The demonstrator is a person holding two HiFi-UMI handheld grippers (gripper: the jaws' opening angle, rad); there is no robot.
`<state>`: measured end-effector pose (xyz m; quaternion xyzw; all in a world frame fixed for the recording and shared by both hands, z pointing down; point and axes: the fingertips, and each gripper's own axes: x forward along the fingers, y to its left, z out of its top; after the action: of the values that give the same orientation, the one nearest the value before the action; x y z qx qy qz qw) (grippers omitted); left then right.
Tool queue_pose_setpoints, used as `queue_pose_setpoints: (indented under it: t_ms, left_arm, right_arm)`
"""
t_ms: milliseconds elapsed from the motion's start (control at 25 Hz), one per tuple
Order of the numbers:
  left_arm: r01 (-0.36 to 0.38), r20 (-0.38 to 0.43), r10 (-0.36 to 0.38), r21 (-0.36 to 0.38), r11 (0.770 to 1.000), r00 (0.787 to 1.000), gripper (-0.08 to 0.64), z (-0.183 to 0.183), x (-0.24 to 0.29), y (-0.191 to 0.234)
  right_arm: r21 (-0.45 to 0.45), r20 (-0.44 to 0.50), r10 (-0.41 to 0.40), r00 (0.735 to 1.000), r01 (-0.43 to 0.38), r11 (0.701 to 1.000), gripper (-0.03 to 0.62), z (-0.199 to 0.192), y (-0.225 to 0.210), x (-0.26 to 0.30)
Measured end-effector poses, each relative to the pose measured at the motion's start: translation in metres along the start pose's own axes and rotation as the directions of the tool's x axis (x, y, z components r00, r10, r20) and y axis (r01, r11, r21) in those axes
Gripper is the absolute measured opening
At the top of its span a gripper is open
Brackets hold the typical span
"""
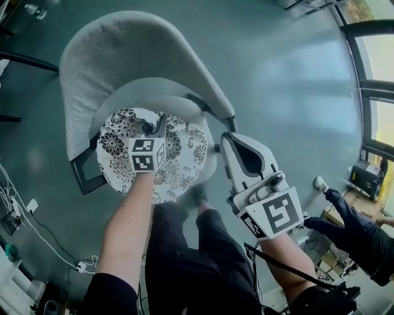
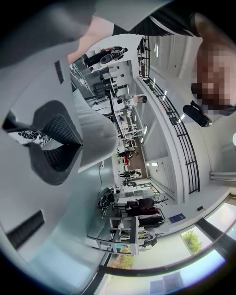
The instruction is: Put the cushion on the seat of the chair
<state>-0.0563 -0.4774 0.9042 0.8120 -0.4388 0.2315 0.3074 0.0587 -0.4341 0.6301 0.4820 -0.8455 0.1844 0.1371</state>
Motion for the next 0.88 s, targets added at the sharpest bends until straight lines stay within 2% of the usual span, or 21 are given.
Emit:
queue_pose_setpoints:
  t_ms: [120, 240, 320, 400, 480, 600, 760, 880]
  left_arm:
    - [0.043, -0.014, -0.043, 0.014, 0.999, 0.999, 0.076, -0.003, 0.005, -0.003]
    - [0.11, -0.014, -0.11, 0.012, 0.994, 0.994, 0.174, -0.003, 0.007, -0.014]
    - [0.142, -0.004, -0.142, 0.012, 0.99, 0.99, 0.208, -0.004, 0.005, -0.019]
    - [0.2, 0.005, -0.2, 0.019, 0.98, 0.98, 0.279, -0.004, 0.002, -0.029]
    - [0.268, -0.005, -0.268, 0.059, 0.962, 0.963, 0.402, -0.004, 0.0, -0.044]
    - [0.304, -0.034, -0.302, 0.137, 0.943, 0.953, 0.402, -0.004, -0.005, -0.062]
    - [0.292, 0.015, -0.297, 0.133, 0.947, 0.955, 0.402, 0.01, -0.018, -0.067]
    - [0.312, 0.068, -0.324, 0.142, 0.939, 0.944, 0.402, 0.025, -0.038, -0.079]
  right_arm:
    - [-0.021, 0.001, 0.001, 1.0, -0.001, 1.0, 0.011, -0.004, 0.002, -0.004]
    - [-0.029, 0.005, 0.006, 1.0, -0.006, 1.0, 0.011, -0.008, 0.004, -0.008]
    - [-0.012, -0.004, 0.012, 1.0, -0.012, 1.0, 0.011, -0.013, 0.005, -0.01]
    - [-0.016, -0.009, 0.011, 1.0, -0.011, 1.0, 0.011, -0.015, 0.004, -0.011]
    - [-0.026, -0.013, 0.005, 1.0, -0.005, 1.0, 0.011, -0.015, 0.003, -0.013]
    - [-0.02, -0.015, 0.013, 1.0, -0.014, 1.0, 0.011, -0.014, 0.004, -0.015]
    - [-0.024, 0.003, 0.03, 1.0, -0.03, 0.999, 0.011, -0.005, 0.008, -0.018]
    - [-0.028, 0.01, 0.042, 0.999, -0.042, 0.999, 0.011, 0.003, 0.012, -0.024]
